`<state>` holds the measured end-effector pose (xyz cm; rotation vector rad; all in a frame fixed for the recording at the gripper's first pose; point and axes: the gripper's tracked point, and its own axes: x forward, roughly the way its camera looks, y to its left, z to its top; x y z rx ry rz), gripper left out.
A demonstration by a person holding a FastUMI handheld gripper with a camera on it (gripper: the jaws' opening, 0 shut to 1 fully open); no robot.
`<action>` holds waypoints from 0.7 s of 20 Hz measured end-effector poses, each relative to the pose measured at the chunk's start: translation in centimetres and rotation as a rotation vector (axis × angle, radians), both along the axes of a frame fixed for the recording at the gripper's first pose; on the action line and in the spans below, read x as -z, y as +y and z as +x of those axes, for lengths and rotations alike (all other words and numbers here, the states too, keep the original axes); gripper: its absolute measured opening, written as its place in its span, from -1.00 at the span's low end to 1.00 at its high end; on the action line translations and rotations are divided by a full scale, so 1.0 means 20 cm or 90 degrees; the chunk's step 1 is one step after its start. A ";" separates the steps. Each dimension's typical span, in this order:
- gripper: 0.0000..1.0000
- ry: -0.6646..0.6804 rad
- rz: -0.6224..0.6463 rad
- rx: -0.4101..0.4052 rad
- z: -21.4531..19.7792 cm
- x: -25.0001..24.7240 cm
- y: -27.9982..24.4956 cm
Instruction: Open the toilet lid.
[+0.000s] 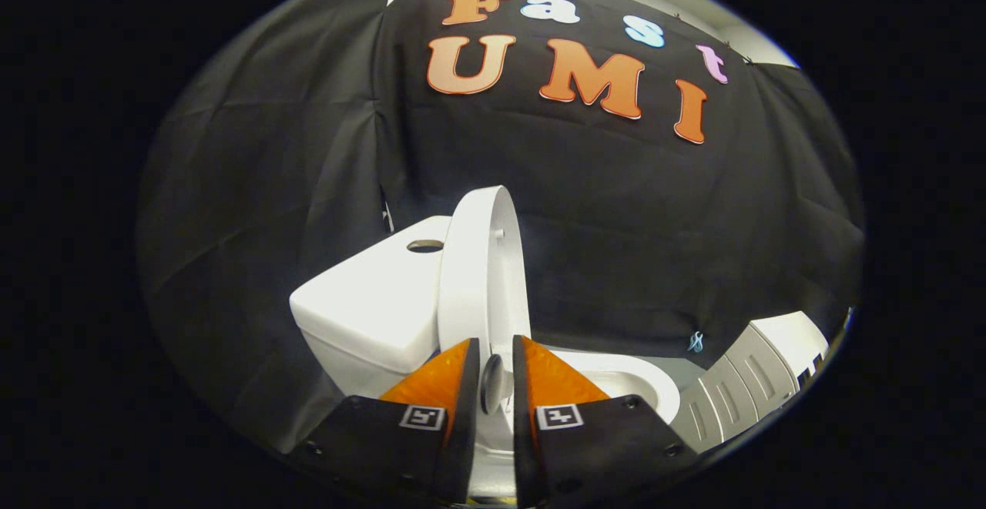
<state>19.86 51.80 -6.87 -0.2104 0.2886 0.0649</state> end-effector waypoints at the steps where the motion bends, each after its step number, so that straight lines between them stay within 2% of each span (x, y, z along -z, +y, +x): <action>1: -0.13 -0.010 0.003 -0.004 0.01 -0.05 -0.02; 5: 0.57 -0.042 0.027 -0.013 -0.02 -0.20 -0.16; 7: 0.76 -0.063 0.039 -0.012 -0.02 -0.29 -0.27; 9: 0.89 -0.076 0.048 0.006 -0.01 -0.37 -0.43; 14: 0.88 -0.096 0.076 0.042 0.02 -0.54 -0.85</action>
